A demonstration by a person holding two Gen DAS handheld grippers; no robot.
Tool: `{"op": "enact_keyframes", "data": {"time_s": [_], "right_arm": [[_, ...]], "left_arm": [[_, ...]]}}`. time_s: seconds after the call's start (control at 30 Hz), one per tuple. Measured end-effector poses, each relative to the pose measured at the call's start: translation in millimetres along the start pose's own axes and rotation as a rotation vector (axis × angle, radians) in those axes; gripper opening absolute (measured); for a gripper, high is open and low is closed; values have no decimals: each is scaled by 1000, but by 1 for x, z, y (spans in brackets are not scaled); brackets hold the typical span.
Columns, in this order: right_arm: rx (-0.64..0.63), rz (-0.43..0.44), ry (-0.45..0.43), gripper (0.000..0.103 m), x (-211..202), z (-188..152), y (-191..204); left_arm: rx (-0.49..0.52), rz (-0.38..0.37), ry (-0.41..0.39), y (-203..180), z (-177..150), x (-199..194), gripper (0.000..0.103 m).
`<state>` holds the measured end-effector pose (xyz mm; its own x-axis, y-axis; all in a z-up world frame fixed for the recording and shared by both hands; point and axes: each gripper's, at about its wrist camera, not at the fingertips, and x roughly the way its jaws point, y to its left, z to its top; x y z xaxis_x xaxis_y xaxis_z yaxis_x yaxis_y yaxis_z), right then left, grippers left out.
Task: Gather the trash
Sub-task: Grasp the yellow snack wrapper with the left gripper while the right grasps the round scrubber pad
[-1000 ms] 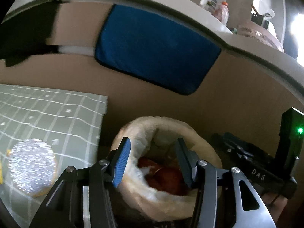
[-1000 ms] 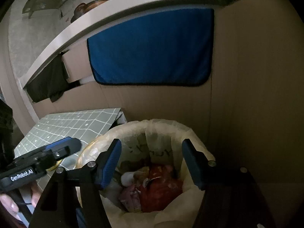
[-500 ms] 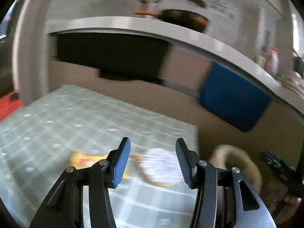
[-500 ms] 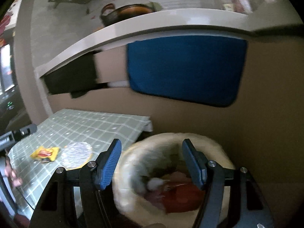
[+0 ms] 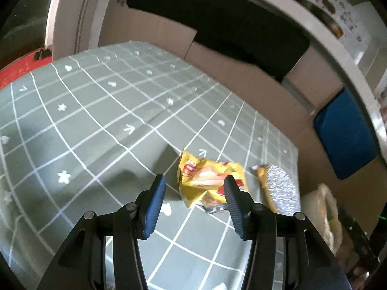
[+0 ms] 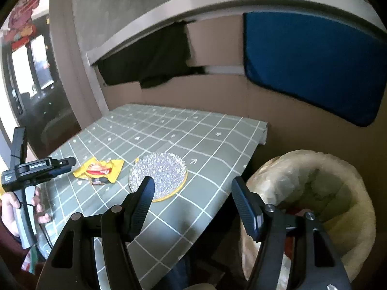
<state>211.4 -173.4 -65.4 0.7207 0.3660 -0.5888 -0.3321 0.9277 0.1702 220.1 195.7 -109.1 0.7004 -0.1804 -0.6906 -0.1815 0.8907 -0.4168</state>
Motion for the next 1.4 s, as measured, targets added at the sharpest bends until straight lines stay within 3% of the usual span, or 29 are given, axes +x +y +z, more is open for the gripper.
{"op": "enact_keyframes", "data": {"time_s": [0.13,0.3,0.37,0.4,0.5,0.67,0.77,0.83,0.9,1.17,1.4], "right_arm": [[-10,22,43,64,15,-4,6],[-33,65,93,64,40,-2,16],[-26,92,126,64,58,0,18],[-24,101,135,62,64,0,19],[-22,116,170,46,86,5,22],[2,75,187,46,117,16,17],[39,117,218,46,131,16,13],[48,156,225,27,131,17,14],[43,186,226,19,127,19,21],[-74,286,162,15,83,39,79],[-188,357,172,15,54,31,133]], "left_arm": [[-26,38,37,3,0,24,51],[-28,66,-101,0,1,-1,51],[16,47,-135,-7,1,-13,51],[41,35,-130,-10,1,-15,51],[96,1,-100,-18,0,-20,51],[152,-67,-44,-23,-12,-24,51],[152,-106,22,-25,-19,-17,51],[146,-134,72,-23,-25,-14,50],[136,-145,95,-18,-29,-16,50],[132,-123,67,-2,-36,-41,50],[123,-122,28,14,-46,-67,50]]}}
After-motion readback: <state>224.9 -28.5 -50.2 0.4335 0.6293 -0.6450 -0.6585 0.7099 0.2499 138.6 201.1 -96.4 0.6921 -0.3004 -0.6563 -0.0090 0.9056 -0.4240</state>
